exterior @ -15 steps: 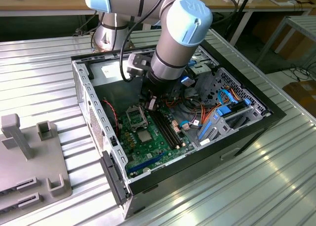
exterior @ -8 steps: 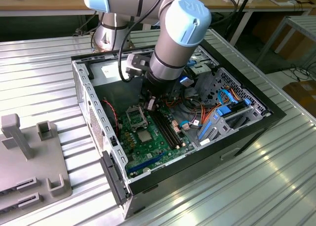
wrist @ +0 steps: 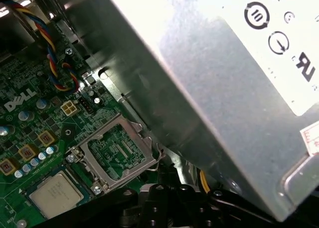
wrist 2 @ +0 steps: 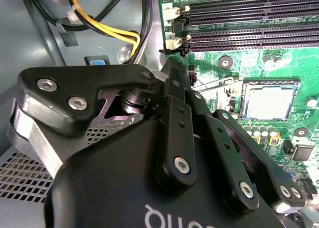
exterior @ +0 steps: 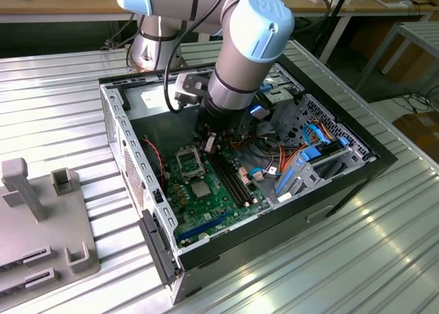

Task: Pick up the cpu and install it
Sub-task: 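Close the cpu cover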

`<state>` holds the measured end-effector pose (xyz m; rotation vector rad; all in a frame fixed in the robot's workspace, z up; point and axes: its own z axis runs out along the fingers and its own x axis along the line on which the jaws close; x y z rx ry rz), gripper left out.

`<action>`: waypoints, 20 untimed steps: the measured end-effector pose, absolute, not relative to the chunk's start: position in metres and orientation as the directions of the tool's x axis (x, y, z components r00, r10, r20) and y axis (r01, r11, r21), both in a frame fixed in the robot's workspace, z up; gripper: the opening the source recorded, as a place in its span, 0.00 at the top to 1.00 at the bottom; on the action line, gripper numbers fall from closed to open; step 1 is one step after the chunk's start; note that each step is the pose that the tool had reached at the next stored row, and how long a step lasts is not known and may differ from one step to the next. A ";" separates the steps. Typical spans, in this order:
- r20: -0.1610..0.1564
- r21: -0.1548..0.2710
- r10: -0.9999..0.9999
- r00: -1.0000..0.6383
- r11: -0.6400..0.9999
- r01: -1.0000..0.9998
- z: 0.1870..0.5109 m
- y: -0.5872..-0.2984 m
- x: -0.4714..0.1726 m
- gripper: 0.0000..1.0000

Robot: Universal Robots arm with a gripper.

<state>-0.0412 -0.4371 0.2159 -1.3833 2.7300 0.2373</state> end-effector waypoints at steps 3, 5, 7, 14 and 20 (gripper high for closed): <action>-0.133 0.105 -0.795 -0.592 0.582 -0.806 0.217 -0.437 -0.041 0.89; -0.126 0.100 -0.796 -0.592 0.583 -0.806 0.220 -0.437 -0.041 0.89; -0.117 0.093 -0.798 -0.592 0.584 -0.806 0.223 -0.437 -0.041 0.89; -0.111 0.088 -0.799 -0.592 0.585 -0.806 0.226 -0.437 -0.041 0.89; -0.103 0.083 -0.799 -0.592 0.586 -0.806 0.227 -0.437 -0.041 0.89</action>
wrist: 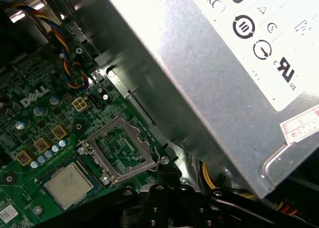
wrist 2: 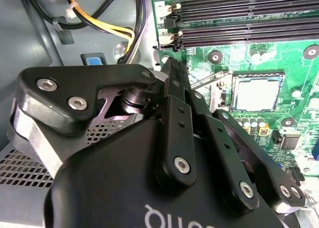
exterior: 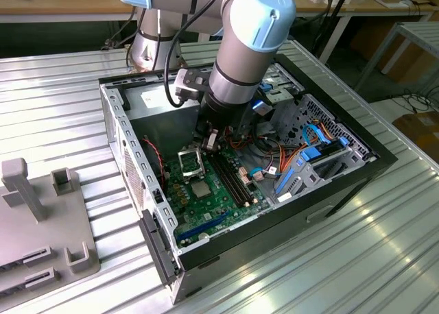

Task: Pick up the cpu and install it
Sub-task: 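Close the cpu cover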

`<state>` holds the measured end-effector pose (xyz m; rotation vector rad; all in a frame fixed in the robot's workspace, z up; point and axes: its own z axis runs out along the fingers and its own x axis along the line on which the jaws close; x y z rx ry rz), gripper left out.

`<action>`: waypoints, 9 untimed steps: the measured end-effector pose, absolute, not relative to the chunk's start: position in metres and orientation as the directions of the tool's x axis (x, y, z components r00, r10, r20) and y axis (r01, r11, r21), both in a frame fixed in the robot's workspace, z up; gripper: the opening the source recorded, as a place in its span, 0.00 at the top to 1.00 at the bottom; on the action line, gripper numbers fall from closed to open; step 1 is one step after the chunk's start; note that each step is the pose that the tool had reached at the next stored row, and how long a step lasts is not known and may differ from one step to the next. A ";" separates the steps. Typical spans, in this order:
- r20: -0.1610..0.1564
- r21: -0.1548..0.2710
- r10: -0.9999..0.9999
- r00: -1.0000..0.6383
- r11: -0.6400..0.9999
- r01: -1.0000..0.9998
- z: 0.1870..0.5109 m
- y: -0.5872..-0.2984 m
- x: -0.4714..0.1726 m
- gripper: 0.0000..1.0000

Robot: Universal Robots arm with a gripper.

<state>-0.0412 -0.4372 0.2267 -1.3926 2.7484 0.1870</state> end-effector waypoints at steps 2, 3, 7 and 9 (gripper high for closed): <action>-0.100 0.081 -0.800 -0.592 0.586 -0.806 0.227 -0.437 -0.041 0.89; -0.098 0.079 -0.800 -0.592 0.586 -0.806 0.228 -0.437 -0.041 0.89; -0.095 0.076 -0.801 -0.592 0.587 -0.806 0.230 -0.437 -0.041 0.89; -0.093 0.075 -0.801 -0.592 0.587 -0.806 0.231 -0.437 -0.041 0.89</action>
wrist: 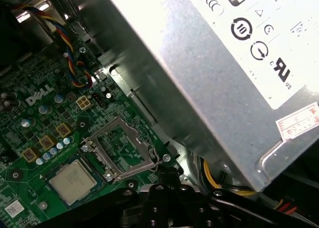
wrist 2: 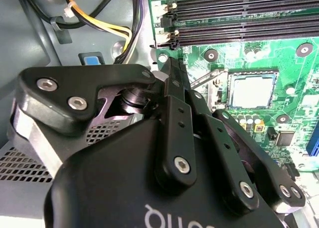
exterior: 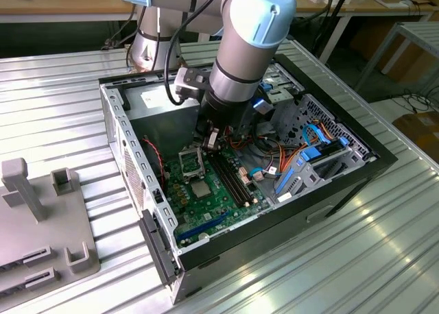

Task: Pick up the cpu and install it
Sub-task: 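Close the cpu cover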

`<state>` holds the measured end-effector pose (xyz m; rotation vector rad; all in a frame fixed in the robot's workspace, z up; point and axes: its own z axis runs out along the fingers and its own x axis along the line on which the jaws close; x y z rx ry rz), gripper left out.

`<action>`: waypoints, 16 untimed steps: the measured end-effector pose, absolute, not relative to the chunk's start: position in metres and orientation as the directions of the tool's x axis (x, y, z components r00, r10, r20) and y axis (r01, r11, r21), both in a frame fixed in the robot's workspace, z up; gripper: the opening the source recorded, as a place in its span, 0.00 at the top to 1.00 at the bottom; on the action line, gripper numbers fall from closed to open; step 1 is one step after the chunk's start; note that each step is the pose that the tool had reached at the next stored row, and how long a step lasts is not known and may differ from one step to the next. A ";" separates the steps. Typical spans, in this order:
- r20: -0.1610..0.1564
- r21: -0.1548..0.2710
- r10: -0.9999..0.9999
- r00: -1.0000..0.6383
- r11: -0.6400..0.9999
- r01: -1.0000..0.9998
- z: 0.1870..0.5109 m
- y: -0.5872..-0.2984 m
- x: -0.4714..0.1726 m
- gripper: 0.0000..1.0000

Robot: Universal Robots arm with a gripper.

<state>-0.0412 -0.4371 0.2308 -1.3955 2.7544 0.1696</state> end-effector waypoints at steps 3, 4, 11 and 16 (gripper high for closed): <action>-0.091 0.074 -0.801 -0.592 0.587 -0.806 0.232 -0.437 -0.041 0.89; -0.090 0.073 -0.801 -0.592 0.587 -0.806 0.233 -0.437 -0.041 0.89; -0.087 0.071 -0.801 -0.592 0.588 -0.806 0.236 -0.437 -0.041 0.89; -0.085 0.069 -0.802 -0.592 0.588 -0.806 0.238 -0.437 -0.041 0.89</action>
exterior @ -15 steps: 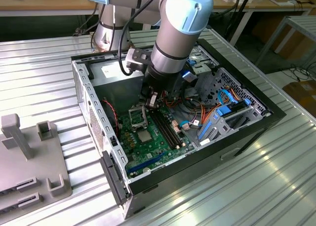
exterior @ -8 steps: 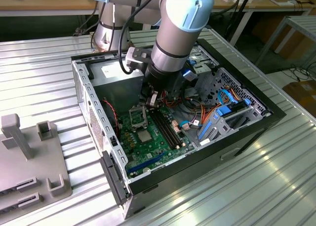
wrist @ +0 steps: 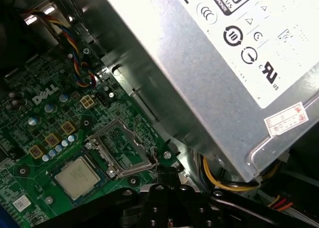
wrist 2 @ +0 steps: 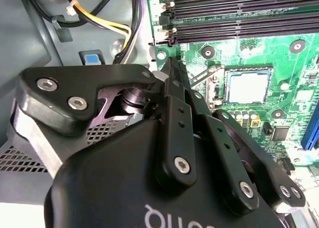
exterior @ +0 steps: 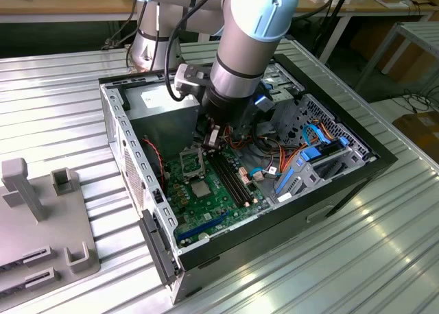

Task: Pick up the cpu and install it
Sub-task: 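Close the cpu cover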

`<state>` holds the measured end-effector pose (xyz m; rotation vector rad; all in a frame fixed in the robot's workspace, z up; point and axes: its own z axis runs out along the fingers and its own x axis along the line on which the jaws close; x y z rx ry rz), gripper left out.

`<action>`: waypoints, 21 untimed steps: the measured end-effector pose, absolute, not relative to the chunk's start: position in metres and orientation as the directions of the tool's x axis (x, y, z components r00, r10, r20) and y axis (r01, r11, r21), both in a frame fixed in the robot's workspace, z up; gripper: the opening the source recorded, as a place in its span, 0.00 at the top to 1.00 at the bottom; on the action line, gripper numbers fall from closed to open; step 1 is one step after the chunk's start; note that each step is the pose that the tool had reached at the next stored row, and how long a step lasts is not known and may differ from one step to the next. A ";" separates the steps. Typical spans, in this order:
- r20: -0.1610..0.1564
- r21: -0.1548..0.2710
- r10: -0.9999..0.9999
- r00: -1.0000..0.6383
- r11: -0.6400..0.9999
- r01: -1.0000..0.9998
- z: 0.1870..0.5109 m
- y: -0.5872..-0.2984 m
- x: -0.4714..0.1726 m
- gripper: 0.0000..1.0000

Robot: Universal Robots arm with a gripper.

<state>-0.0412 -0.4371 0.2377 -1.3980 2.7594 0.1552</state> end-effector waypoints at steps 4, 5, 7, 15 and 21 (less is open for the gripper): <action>-0.074 0.062 -0.803 -0.592 0.589 -0.806 0.240 -0.437 -0.041 0.89; -0.072 0.060 -0.803 -0.592 0.589 -0.806 0.240 -0.437 -0.041 0.89; -0.067 0.056 -0.803 -0.592 0.589 -0.806 0.240 -0.437 -0.041 0.89; -0.057 0.049 -0.804 -0.592 0.590 -0.806 0.242 -0.437 -0.041 0.89; -0.055 0.047 -0.804 -0.592 0.590 -0.806 0.244 -0.437 -0.041 0.89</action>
